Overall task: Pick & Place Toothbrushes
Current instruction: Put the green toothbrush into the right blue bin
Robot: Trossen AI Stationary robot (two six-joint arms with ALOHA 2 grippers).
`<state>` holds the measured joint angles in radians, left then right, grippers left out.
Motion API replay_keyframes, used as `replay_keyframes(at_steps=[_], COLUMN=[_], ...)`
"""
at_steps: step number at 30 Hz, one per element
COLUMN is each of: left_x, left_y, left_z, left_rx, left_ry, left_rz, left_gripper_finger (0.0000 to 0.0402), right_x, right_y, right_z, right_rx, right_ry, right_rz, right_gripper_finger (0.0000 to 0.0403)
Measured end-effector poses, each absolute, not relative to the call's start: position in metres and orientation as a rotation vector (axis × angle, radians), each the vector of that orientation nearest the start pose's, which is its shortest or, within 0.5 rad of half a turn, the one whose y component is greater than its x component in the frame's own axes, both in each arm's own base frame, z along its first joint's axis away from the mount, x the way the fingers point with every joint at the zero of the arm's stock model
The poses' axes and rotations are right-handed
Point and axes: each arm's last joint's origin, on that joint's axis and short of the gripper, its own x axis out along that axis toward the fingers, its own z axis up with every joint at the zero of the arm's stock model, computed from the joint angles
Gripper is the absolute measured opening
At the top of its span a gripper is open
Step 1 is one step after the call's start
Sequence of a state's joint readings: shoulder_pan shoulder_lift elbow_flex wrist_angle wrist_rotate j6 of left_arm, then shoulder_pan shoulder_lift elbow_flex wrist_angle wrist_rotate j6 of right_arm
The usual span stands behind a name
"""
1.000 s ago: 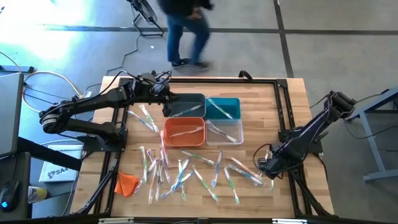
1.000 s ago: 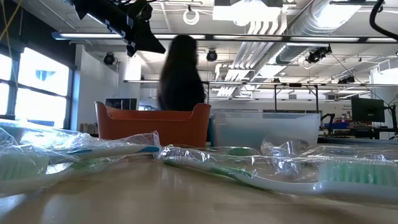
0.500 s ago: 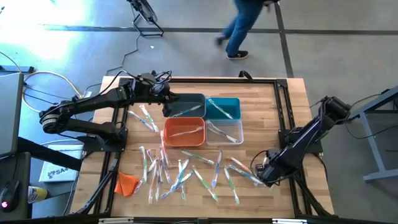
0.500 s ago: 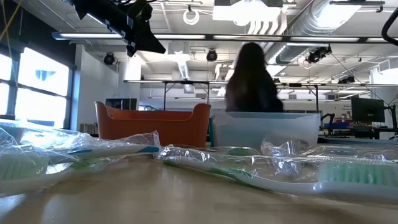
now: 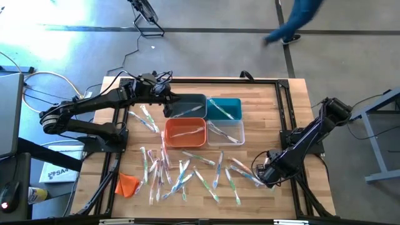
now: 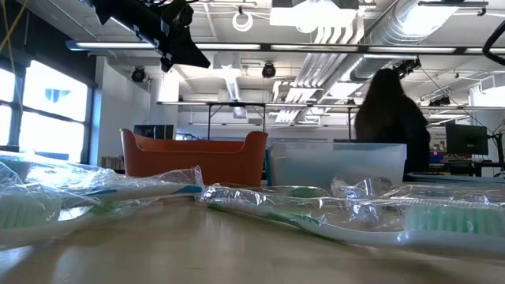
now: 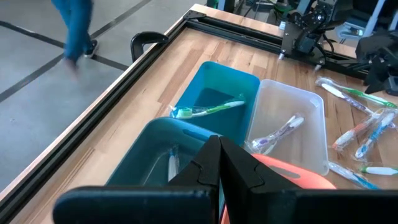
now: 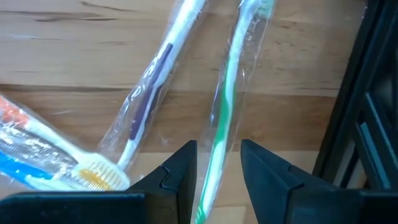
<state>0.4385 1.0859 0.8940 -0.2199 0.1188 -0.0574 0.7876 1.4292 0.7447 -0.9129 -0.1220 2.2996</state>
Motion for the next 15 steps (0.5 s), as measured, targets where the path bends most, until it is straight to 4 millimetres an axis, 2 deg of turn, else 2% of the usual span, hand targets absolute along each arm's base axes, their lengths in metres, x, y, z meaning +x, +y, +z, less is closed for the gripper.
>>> replay_keyframes(at_steps=[15], left_x=[0.216], left_y=[0.097], left_z=[0.309], left_rx=[-0.175], left_ry=[0.408], left_rz=[0.327], left_gripper_finger=[0.0], right_x=[0.135], right_y=[0.141], right_z=[0.131], right_rx=[1.21], right_ry=[1.378], right_rz=[-1.174], right_gripper_finger=[0.0116])
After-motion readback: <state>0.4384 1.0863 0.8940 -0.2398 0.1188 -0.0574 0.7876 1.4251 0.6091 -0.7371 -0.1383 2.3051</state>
